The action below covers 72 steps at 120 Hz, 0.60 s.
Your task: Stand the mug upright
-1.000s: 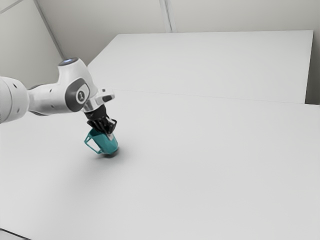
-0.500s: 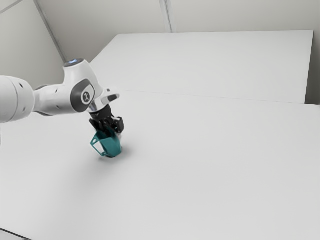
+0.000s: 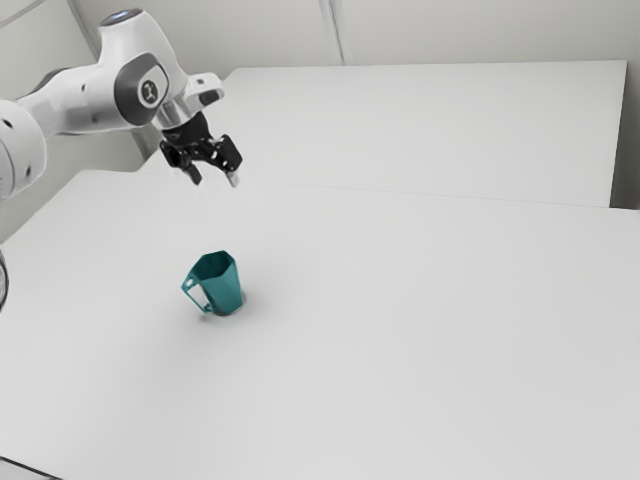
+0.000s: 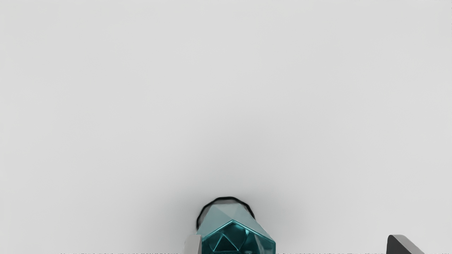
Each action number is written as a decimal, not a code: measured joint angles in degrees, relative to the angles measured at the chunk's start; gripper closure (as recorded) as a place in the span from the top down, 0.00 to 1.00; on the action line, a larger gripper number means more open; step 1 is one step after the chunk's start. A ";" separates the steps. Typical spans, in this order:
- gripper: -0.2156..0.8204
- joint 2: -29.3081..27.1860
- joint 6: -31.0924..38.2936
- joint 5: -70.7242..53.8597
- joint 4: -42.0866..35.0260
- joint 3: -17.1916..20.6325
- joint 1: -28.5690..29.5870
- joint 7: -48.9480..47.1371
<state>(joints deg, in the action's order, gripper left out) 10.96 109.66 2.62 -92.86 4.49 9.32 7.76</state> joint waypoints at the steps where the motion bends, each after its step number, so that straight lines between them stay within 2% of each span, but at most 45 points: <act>1: 0.76 0.15 -0.33 -0.09 0.50 0.00 -0.01 0.05; 28: 0.78 1.17 -9.43 -1.05 10.90 0.00 -0.45 1.15; 72: 0.79 0.94 -14.95 -0.68 11.97 -0.35 -1.23 2.35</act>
<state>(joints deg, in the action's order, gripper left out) 11.90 94.71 1.93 -80.88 4.14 8.10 10.11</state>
